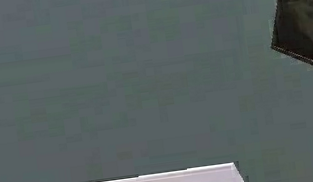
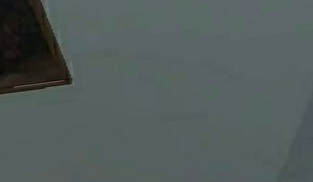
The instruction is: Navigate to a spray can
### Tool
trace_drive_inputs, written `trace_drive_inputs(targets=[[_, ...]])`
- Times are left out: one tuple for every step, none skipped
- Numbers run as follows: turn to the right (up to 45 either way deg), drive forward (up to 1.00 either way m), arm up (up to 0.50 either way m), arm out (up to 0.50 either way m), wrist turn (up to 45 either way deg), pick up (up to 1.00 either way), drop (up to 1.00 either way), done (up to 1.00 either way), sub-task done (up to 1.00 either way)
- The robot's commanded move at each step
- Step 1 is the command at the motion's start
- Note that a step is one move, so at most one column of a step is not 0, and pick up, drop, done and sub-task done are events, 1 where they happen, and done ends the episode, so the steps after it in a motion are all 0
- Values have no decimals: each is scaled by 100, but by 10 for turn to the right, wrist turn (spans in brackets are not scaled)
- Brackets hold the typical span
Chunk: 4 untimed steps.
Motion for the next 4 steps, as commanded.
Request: trace_drive_inputs(targets=[[-240,0,0,0,0,0,0,0,0],[0,60,0,0,0,0,0,0,0],[0,10,0,0,0,0,0,0,0],[-450,0,0,0,0,0,0,0,0]])
